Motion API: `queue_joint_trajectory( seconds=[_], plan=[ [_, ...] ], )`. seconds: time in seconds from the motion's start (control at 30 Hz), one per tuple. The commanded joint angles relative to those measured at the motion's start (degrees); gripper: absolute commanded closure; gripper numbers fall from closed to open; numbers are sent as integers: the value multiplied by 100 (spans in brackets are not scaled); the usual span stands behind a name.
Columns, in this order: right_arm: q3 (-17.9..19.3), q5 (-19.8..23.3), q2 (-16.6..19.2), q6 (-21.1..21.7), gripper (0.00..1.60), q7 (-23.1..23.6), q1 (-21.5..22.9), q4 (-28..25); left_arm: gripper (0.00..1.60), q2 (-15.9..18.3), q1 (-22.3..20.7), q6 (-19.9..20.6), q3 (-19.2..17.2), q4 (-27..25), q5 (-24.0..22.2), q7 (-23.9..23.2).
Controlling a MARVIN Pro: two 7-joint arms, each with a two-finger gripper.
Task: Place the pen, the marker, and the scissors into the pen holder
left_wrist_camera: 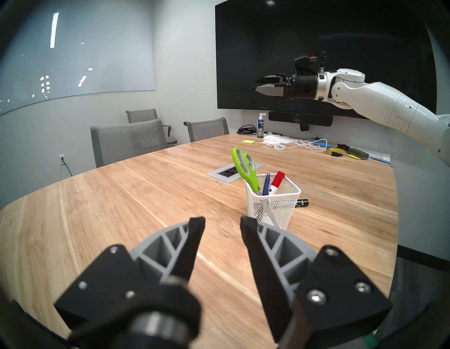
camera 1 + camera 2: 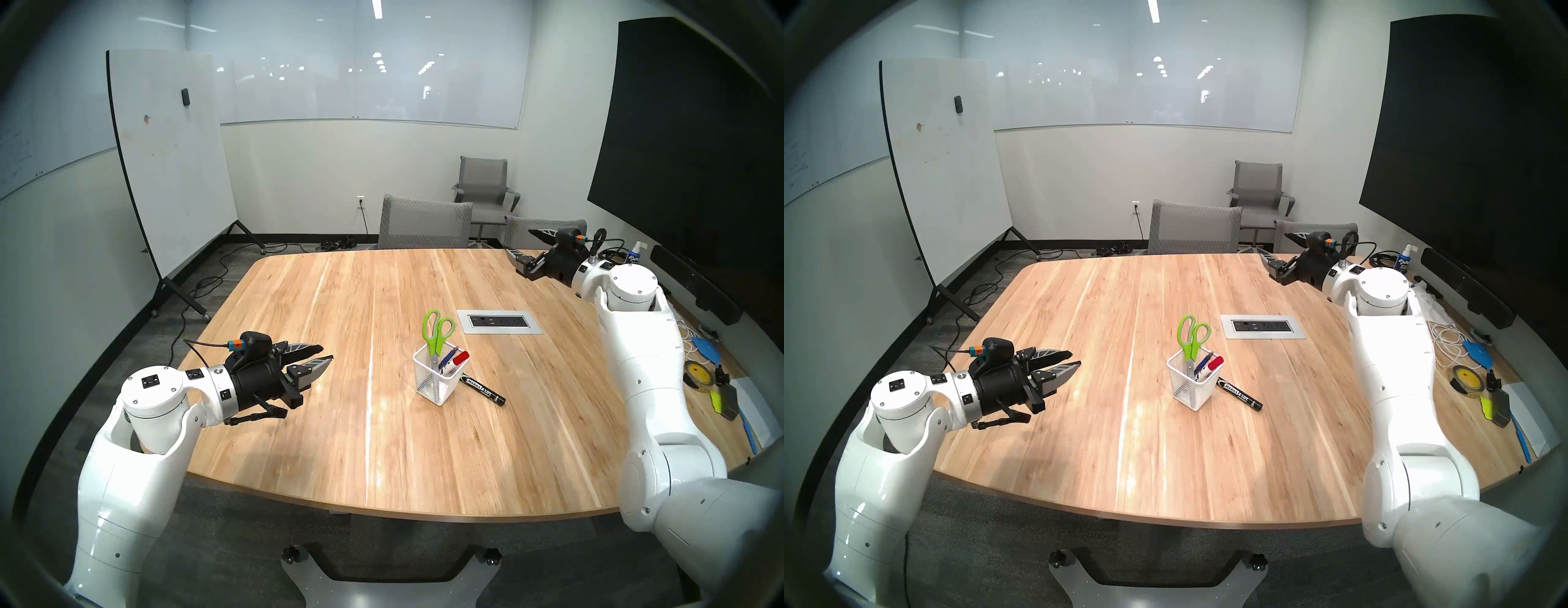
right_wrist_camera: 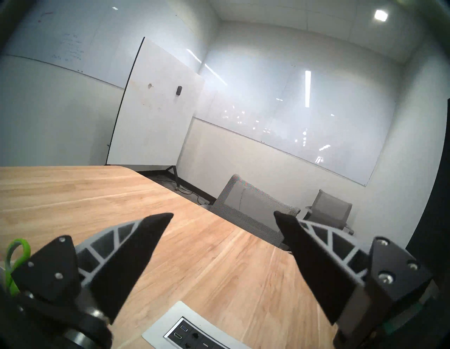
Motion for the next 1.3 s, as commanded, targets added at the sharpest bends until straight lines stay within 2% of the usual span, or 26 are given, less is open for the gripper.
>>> queue_joint_trajectory(
  seconds=[0.0,0.13,0.3,0.63,0.67,0.93,1.1,1.27],
  plan=[
    [463,434,56,707,0,238,-386,-668,67,13,-26,-9,-16,-87,-1,-6],
    [679,527,72,1203,0,358,-787,-1010,67,12,-26,-10,-16,-86,-1,-7],
    [742,553,75,1529,0,553,-1097,-1266,67,12,-26,-9,-16,-88,0,-7],
    [328,142,98,2345,0,658,-1680,-2160,67,11,-22,-6,-19,-96,4,-6],
    [274,135,120,2364,0,717,-1633,-2073,67,11,-22,-5,-19,-96,4,-6],
    [247,-237,80,2946,0,477,-2106,-2755,67,11,-16,1,-23,-106,7,-3],
    [295,-348,78,3108,0,418,-2351,-2949,67,11,-15,4,-24,-110,9,-2],
    [331,-361,55,3124,0,470,-2472,-2878,67,10,-14,6,-25,-111,10,-1]
  ],
)
